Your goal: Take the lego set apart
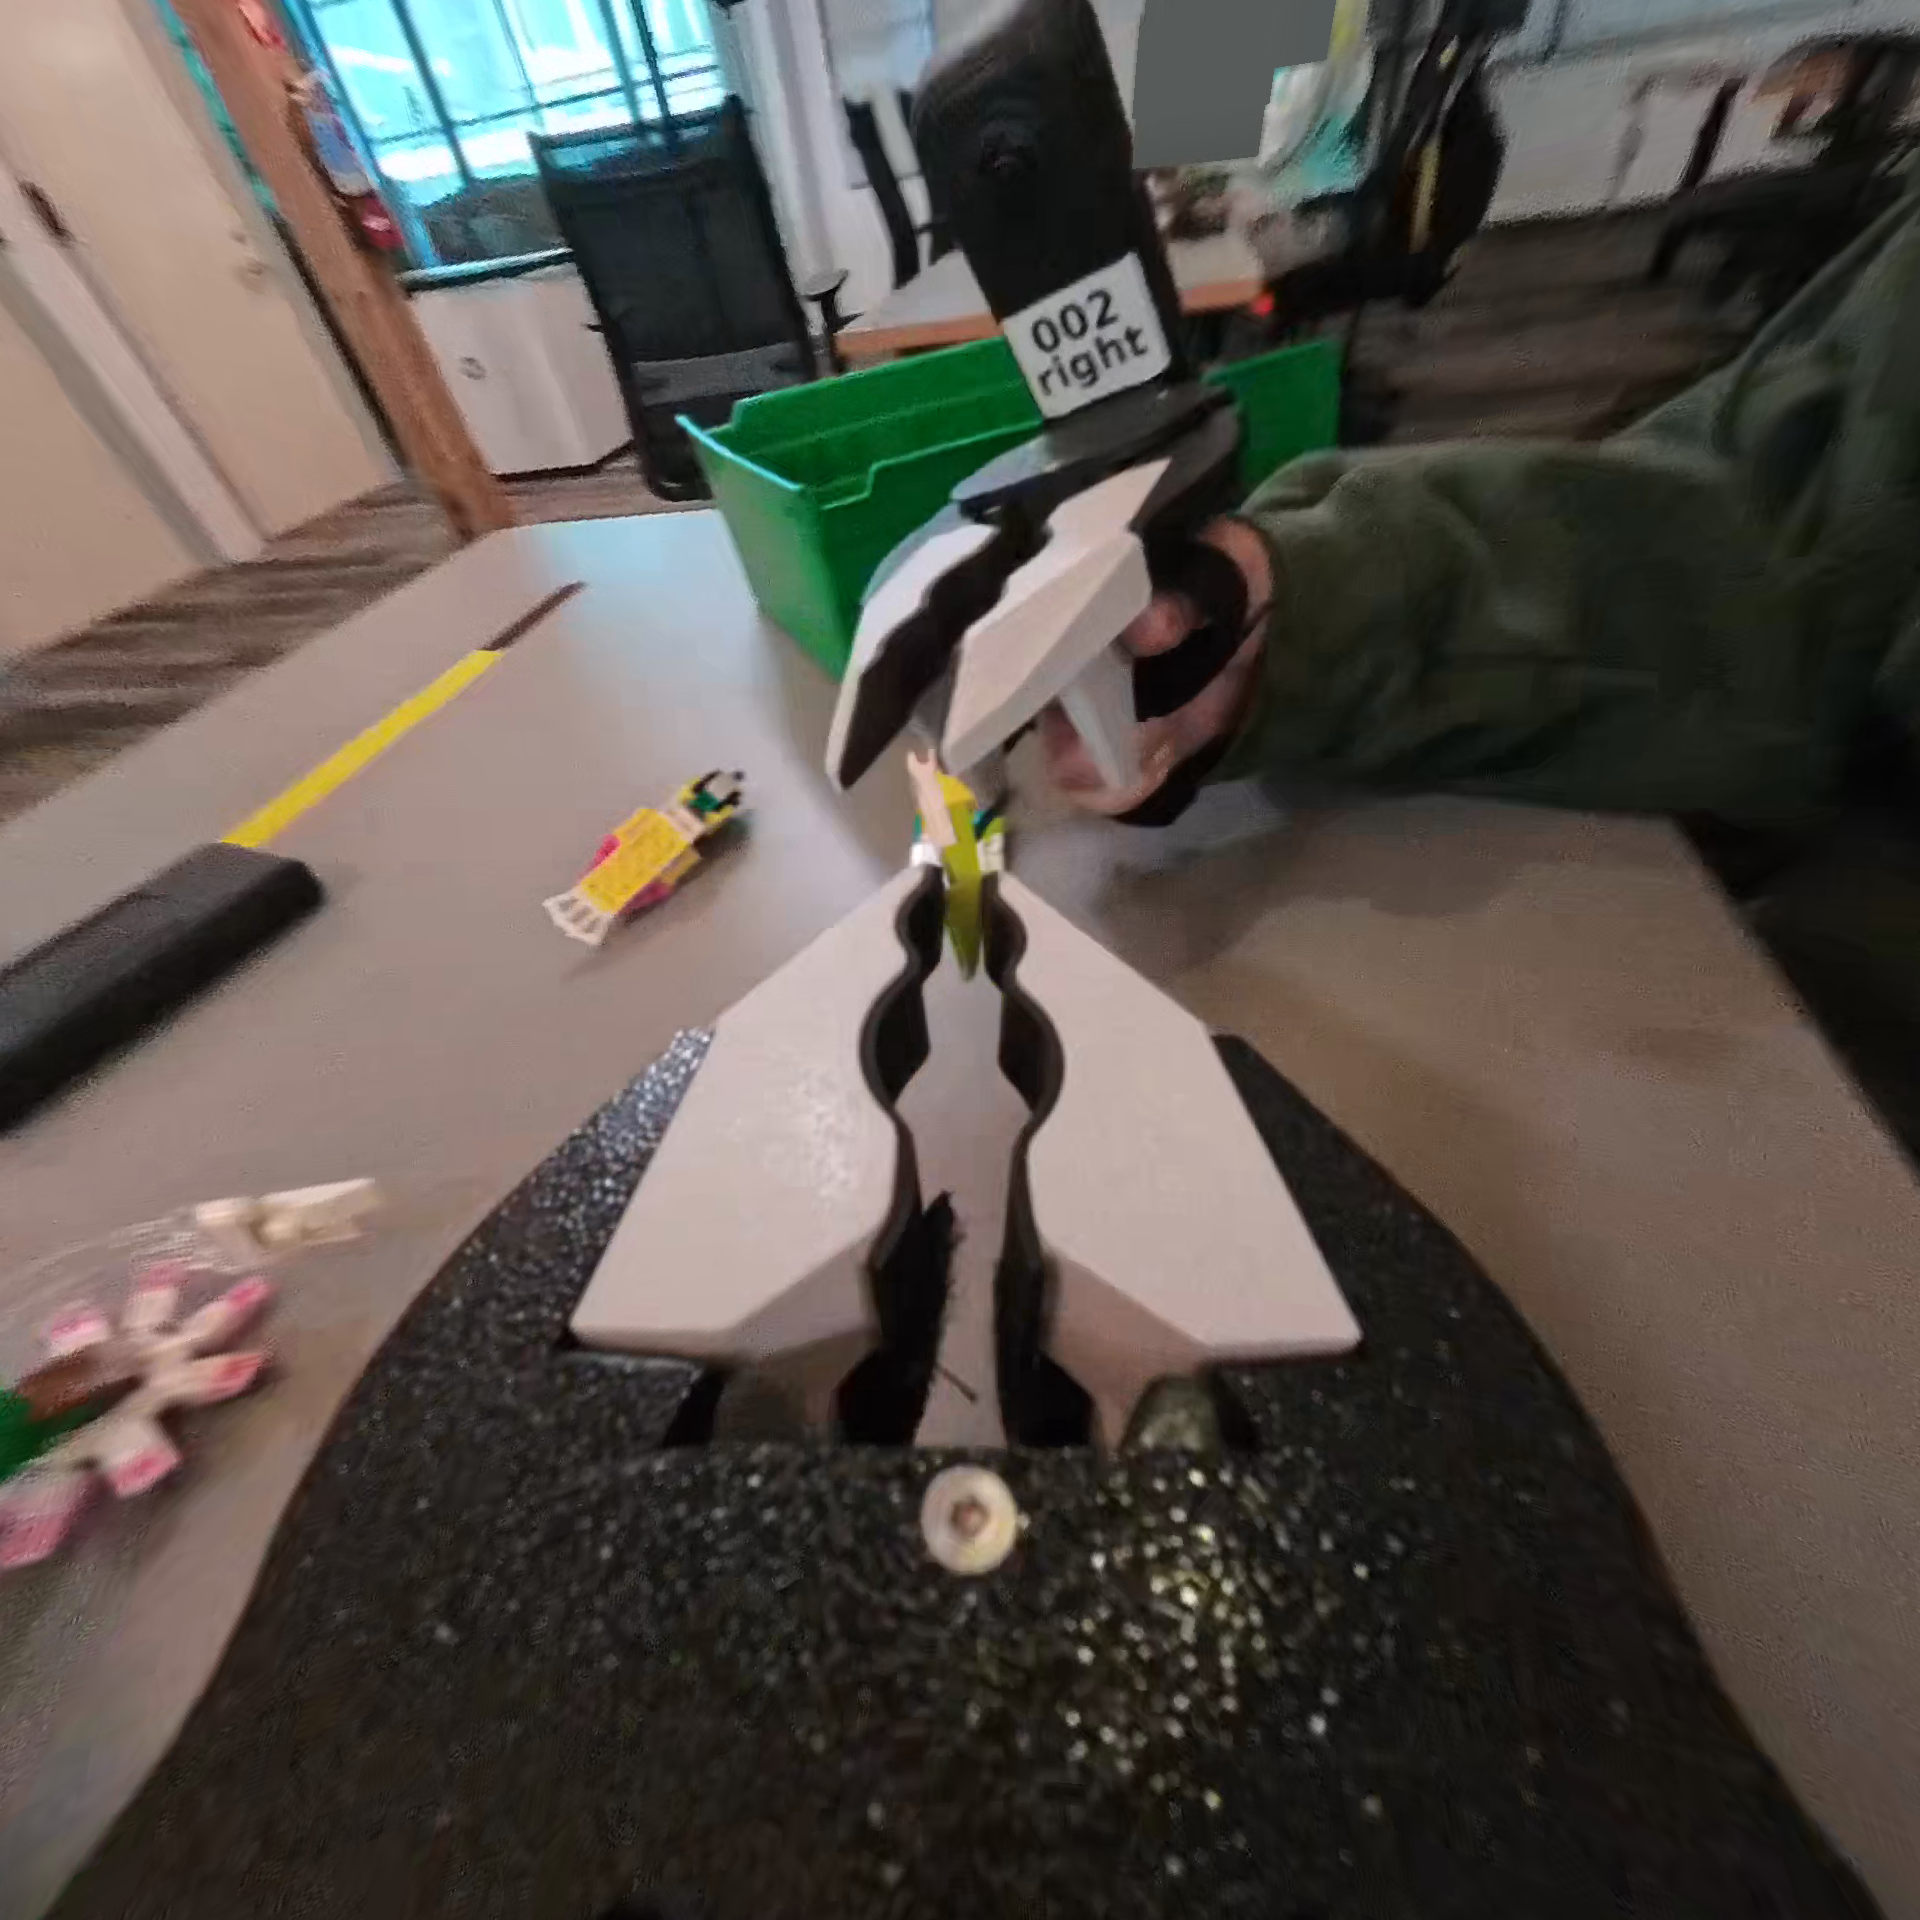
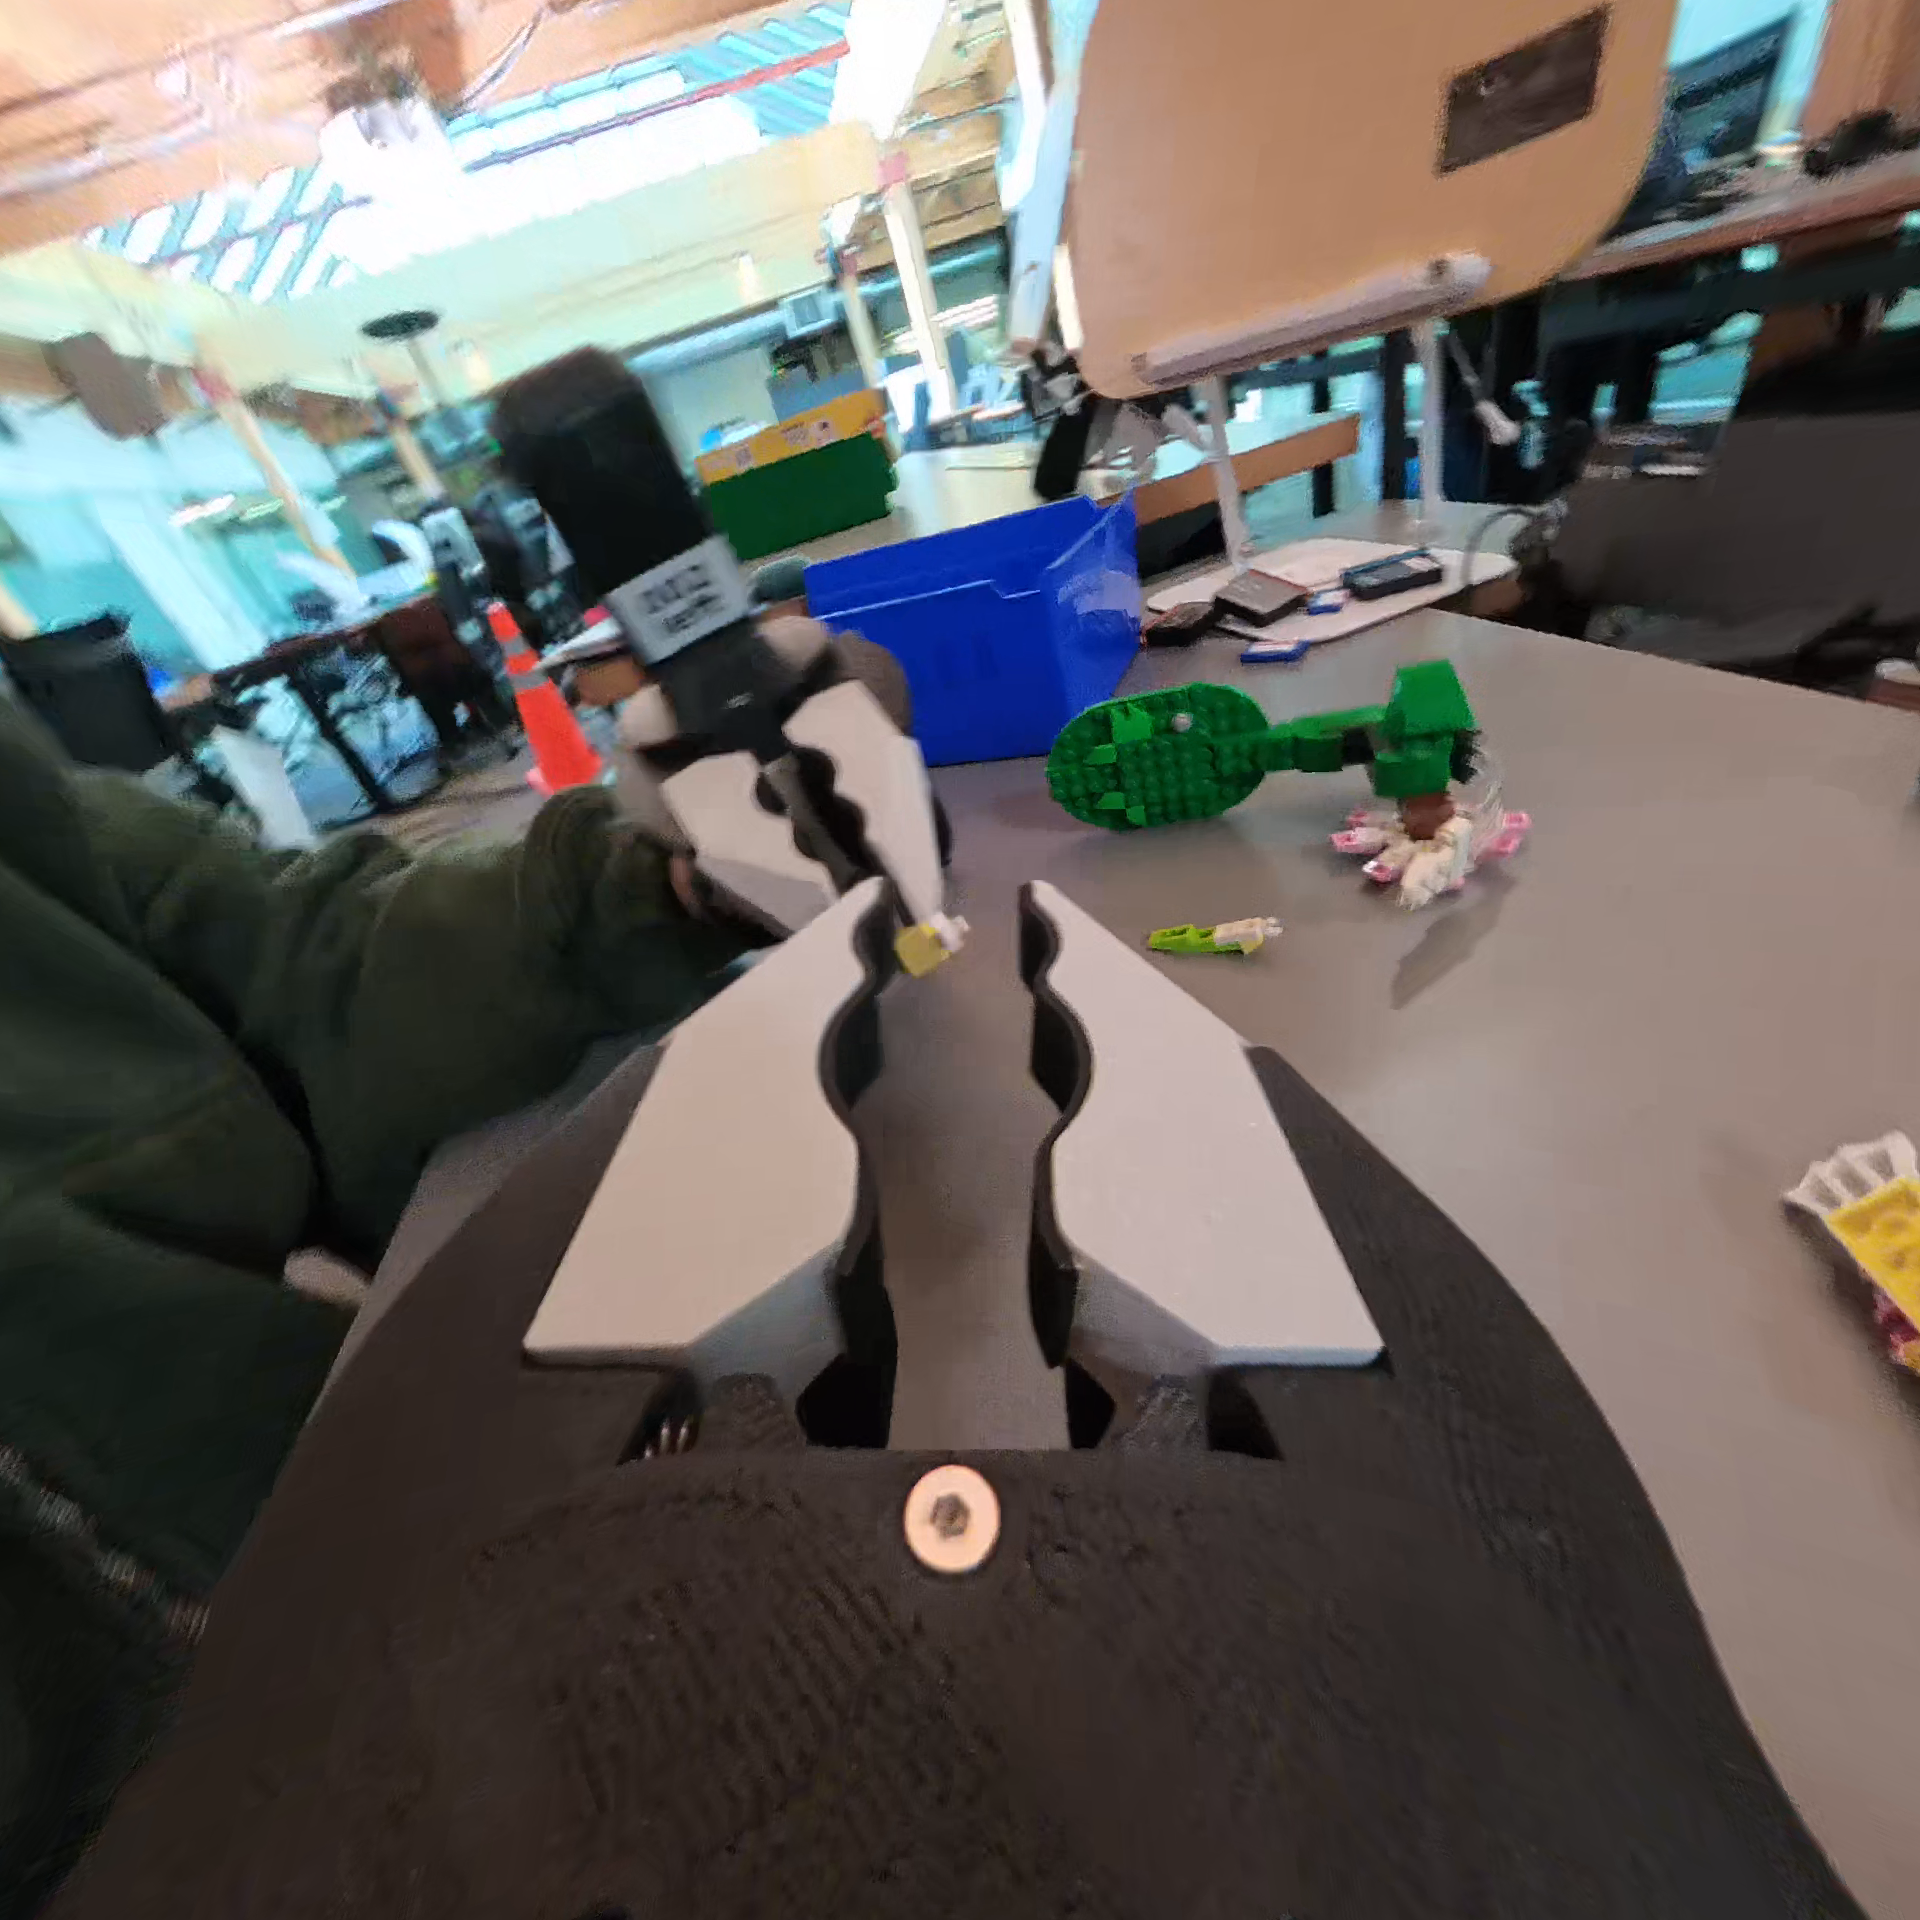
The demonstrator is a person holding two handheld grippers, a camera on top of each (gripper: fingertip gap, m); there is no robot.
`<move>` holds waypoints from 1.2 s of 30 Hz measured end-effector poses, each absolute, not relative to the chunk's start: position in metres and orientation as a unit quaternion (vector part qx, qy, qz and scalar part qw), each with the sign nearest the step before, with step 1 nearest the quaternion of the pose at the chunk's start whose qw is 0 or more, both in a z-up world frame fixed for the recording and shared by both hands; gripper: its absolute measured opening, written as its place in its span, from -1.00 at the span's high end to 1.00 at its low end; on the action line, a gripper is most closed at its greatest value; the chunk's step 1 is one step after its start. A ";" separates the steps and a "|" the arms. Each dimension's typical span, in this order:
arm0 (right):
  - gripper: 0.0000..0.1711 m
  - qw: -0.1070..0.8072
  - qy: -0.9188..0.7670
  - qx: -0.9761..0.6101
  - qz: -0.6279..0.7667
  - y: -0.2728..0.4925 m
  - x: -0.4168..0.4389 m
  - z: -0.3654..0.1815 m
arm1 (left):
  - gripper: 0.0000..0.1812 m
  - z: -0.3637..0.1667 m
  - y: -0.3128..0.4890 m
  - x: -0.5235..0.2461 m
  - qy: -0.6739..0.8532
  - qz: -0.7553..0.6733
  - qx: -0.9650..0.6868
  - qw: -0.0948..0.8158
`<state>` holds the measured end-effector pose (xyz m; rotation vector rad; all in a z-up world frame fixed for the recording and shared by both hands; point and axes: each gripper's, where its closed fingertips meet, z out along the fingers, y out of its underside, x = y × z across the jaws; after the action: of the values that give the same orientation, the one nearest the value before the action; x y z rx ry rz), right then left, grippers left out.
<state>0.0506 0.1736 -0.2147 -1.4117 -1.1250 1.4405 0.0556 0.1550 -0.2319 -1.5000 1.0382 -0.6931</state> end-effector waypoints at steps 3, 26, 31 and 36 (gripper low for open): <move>0.65 0.359 -0.479 -0.525 0.605 0.155 0.059 -0.212 | 0.94 -0.226 0.142 0.060 0.409 -0.424 -0.621 0.517; 0.96 0.405 -0.498 -0.453 0.619 0.138 0.059 -0.197 | 0.94 -0.216 0.125 0.069 0.363 -0.572 -0.589 0.441; 0.68 0.365 -0.474 -0.445 0.666 0.135 0.064 -0.191 | 0.95 -0.196 0.121 0.064 0.287 -0.693 -0.540 0.383; 0.89 0.339 -0.482 -0.399 0.702 0.114 0.066 -0.184 | 0.94 -0.193 0.105 0.073 0.269 -0.768 -0.503 0.290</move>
<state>0.0658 0.1140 -0.1844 -1.0375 -1.2557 1.8285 0.0727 0.1052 -0.1927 -1.3426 0.7170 -2.0496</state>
